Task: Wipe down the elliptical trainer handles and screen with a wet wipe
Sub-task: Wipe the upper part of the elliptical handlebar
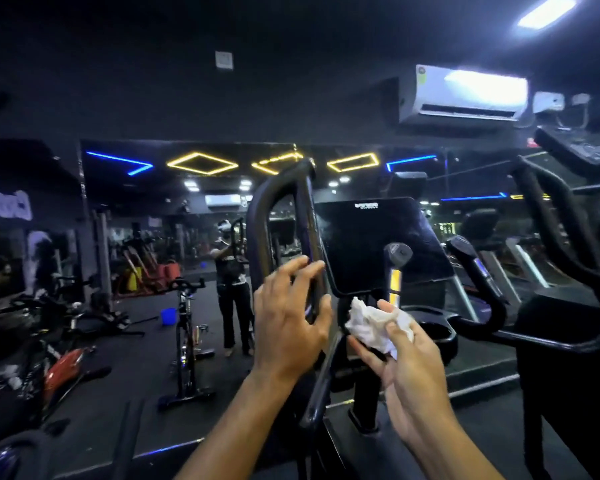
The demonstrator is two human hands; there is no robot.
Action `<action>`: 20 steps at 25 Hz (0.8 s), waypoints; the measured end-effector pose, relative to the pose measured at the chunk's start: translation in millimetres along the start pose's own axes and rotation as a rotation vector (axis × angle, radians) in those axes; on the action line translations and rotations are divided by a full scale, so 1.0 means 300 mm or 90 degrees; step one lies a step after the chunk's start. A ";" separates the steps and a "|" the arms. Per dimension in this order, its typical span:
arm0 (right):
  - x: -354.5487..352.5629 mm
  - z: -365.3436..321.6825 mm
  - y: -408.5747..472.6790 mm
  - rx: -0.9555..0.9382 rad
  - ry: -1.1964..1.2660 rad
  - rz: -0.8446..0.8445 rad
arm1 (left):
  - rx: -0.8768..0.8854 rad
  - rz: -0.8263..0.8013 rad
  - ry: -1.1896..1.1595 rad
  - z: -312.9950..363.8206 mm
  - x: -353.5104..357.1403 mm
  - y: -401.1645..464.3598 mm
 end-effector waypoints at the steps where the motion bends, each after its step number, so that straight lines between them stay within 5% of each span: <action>1: 0.036 -0.025 0.041 -0.017 -0.013 -0.016 | -0.038 0.040 0.037 -0.050 -0.018 0.054; 5: 0.216 -0.188 0.223 -0.225 -0.144 -0.037 | -0.241 -0.031 0.087 -0.240 0.045 0.251; 11: 0.586 -0.432 0.409 -0.596 -0.232 -0.080 | -0.288 -0.061 0.170 -0.324 0.128 0.424; 14: 0.771 -0.437 0.554 -0.593 -0.266 -0.131 | -0.250 -0.024 0.223 -0.326 0.119 0.428; 17: 0.916 -0.285 0.633 -0.510 -0.349 -0.294 | -0.232 0.002 0.224 -0.339 0.119 0.434; 20: 0.909 -0.222 0.681 -0.456 -0.275 -0.318 | -0.228 0.013 0.234 -0.345 0.122 0.436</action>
Point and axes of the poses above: each hand's wrist, its own y-axis towards the middle knuckle, its own x-axis out of the palm, z = x × y, the point moved 10 cm from there along y, towards the middle knuckle, and after that the axes turned 10 degrees about z, right-handed, at the moved point
